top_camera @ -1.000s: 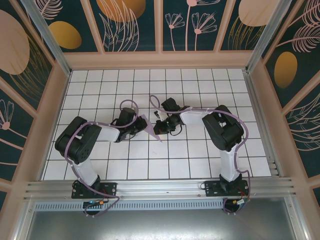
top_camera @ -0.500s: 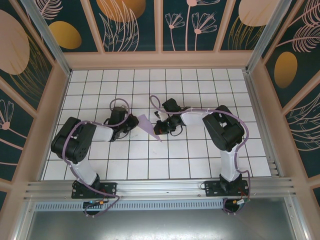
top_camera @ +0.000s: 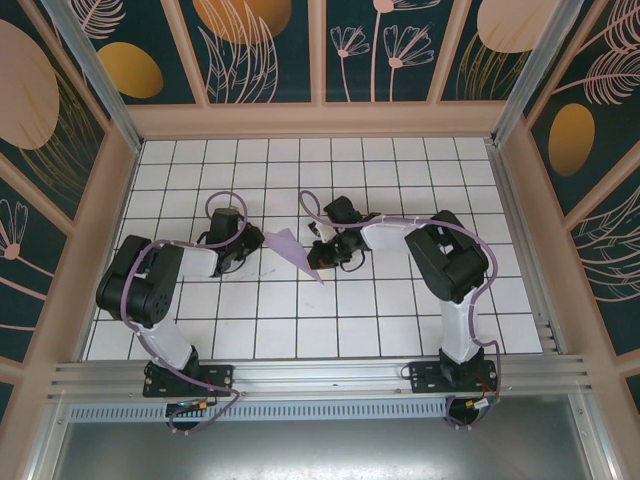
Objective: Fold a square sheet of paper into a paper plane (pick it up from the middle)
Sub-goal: Fold the wing for the fifth time at the center of the table.
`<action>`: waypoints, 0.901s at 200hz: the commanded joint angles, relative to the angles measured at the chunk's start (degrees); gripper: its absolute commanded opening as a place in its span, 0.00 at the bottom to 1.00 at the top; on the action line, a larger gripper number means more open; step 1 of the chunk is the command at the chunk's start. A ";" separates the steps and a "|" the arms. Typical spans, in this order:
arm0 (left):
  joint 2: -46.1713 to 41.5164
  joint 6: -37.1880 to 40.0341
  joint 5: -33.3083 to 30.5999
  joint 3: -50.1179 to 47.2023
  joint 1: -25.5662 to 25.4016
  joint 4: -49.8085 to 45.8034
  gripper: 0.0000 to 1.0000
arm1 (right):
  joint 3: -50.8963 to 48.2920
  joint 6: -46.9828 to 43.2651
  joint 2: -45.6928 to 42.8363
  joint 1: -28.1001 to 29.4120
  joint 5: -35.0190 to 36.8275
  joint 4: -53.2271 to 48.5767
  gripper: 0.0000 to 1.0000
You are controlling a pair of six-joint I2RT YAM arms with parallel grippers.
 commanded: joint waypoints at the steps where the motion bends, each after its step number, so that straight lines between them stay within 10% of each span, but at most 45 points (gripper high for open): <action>1: -3.93 3.64 -1.72 0.89 1.08 -4.45 0.17 | 0.36 -0.53 1.56 0.63 4.67 -4.60 0.00; 70: -4.26 3.97 7.90 -1.28 -3.29 2.62 0.07 | 0.20 -0.23 3.35 0.89 5.45 -6.12 0.00; 180: 4.44 2.19 -5.37 3.34 -2.91 -5.96 0.05 | -0.96 -0.59 3.63 0.99 6.77 -6.82 0.00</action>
